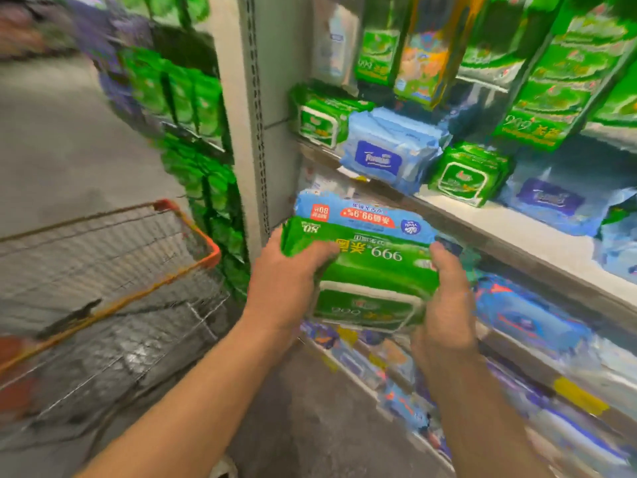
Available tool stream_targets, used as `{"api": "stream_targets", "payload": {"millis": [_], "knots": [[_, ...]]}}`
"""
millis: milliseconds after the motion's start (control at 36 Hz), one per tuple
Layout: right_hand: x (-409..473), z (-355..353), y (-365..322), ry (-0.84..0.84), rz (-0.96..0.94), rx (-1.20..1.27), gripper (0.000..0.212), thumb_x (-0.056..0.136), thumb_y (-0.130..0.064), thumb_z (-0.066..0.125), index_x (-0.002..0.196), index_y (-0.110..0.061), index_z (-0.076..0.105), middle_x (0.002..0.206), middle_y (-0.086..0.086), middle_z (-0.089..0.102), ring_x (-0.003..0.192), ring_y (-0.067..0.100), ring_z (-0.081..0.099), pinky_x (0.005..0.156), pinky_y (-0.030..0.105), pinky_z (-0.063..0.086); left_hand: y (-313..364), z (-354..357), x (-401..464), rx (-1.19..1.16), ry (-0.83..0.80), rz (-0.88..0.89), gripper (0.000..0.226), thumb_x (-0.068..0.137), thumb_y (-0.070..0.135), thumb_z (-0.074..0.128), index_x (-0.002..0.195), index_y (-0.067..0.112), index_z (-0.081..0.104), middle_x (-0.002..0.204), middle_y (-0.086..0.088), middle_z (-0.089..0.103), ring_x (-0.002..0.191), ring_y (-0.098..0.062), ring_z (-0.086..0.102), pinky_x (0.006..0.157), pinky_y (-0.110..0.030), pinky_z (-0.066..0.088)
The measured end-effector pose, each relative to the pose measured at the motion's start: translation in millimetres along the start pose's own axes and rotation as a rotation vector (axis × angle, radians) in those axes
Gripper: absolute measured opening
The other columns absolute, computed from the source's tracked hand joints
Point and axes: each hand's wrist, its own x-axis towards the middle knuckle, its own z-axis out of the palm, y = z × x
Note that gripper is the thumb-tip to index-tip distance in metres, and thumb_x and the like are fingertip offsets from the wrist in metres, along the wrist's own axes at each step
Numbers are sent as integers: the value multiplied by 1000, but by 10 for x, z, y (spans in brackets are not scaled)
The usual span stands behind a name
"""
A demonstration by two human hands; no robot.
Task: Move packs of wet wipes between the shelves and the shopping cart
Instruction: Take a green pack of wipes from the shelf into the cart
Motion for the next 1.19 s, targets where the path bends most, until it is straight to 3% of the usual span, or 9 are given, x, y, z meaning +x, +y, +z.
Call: {"api": "stream_targets", "payload": {"millis": [167,306,417,528,611,750,917,1083,1194], "knots": [[-73,847,458,-181,109,-76,39,94,-37,58,122,-13,70,111,14,75,100,36,73,78,47,61,198,-942,128,-60,121,-15,23,80,17,79,101,23,70,97,-4,80,90,-29,77,81,-46,61],[-183,1691,971,-333,200,-147,41,96,-40,51,120,-13,72,113,18,74,102,40,72,92,62,53,367,-1807,344,-84,231,-27,21,87,18,74,106,23,67,98,-4,80,91,-29,77,82,-47,60],[-260,2311,1444,-335,277,-193,43,95,-38,54,125,-11,68,113,17,74,101,39,72,85,59,57,489,-2496,525,-66,311,-36,28,78,27,77,104,22,69,97,-4,80,92,-30,77,89,-57,59],[-346,2844,1913,-397,332,-213,43,93,-37,54,122,-9,70,114,19,73,103,39,71,93,65,51,542,-3138,707,-58,371,-54,22,83,26,76,104,21,71,97,-2,80,90,-28,77,89,-57,60],[-392,3155,2211,-441,392,-246,42,96,-38,51,120,-10,72,112,18,74,102,38,72,93,67,50,542,-3543,824,-101,413,-78,20,89,20,74,108,22,69,98,-1,80,88,-25,78,85,-50,61],[-436,3600,2617,-460,407,-314,41,93,-37,55,123,-12,69,113,16,74,105,37,71,96,67,49,528,-4047,940,-196,469,-126,17,92,17,71,106,25,67,96,0,80,81,-21,78,61,-33,59],[-378,4068,3084,-552,497,-400,31,98,-34,51,107,-16,75,106,13,76,98,32,74,95,59,52,453,-4542,1186,-194,591,-173,17,92,18,70,109,21,68,99,-3,79,86,-24,78,73,-39,61],[-115,4449,3571,-586,577,-503,30,96,-39,55,100,-21,77,107,10,77,102,33,73,98,68,47,259,-4946,1604,-195,684,-250,18,91,25,71,109,25,68,96,-2,80,84,-24,78,75,-42,62],[142,4710,3928,-614,650,-575,28,96,-42,55,89,-28,79,105,7,77,102,34,72,96,67,49,102,-5177,1969,-225,758,-315,19,91,25,72,110,26,66,94,-2,80,81,-25,79,76,-43,62]]}}
